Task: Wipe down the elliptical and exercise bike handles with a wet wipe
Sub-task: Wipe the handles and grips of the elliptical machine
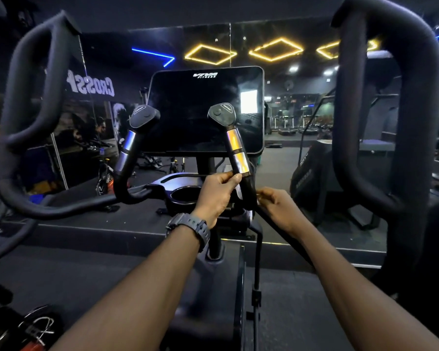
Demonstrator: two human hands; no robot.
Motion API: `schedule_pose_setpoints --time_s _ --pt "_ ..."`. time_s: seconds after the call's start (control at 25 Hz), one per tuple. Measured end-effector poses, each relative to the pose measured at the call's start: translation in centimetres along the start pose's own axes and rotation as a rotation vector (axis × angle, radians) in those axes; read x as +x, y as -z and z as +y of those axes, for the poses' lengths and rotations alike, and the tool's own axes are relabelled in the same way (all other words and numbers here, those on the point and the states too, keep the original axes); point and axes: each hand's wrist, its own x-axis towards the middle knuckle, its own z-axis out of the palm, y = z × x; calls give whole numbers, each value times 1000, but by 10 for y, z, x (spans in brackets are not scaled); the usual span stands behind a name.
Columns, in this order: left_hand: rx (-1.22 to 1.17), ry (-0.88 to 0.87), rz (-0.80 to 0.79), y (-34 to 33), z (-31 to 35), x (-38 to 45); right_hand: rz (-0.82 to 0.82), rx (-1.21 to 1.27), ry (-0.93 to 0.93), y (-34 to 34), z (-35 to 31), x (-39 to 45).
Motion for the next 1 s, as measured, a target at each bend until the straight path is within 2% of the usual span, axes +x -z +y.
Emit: schedule_pose_setpoints --time_s 0.16,0.28,0.36,0.48,0.68,0.84,0.88,1.0 --pt "31 16 -13 2 1 3 18 -285 -53 -9 -3 22" --pt "23 14 -10 4 0 2 77 -177 -148 -19 -8 26" --pt "23 18 -19 4 -1 3 119 -160 -90 -18 -1 13" --pt "24 26 -7 4 -2 4 101 -123 -48 -9 5 -2" --pt "44 18 -2 1 1 2 73 -96 -115 -10 -5 0" --pt "53 11 18 -1 1 2 259 483 -127 -9 -25 -25" --pt "43 15 24 -2 0 2 341 508 -103 -15 -29 -31" --pt "45 28 39 -4 0 -1 496 315 -50 -37 -33 -30"
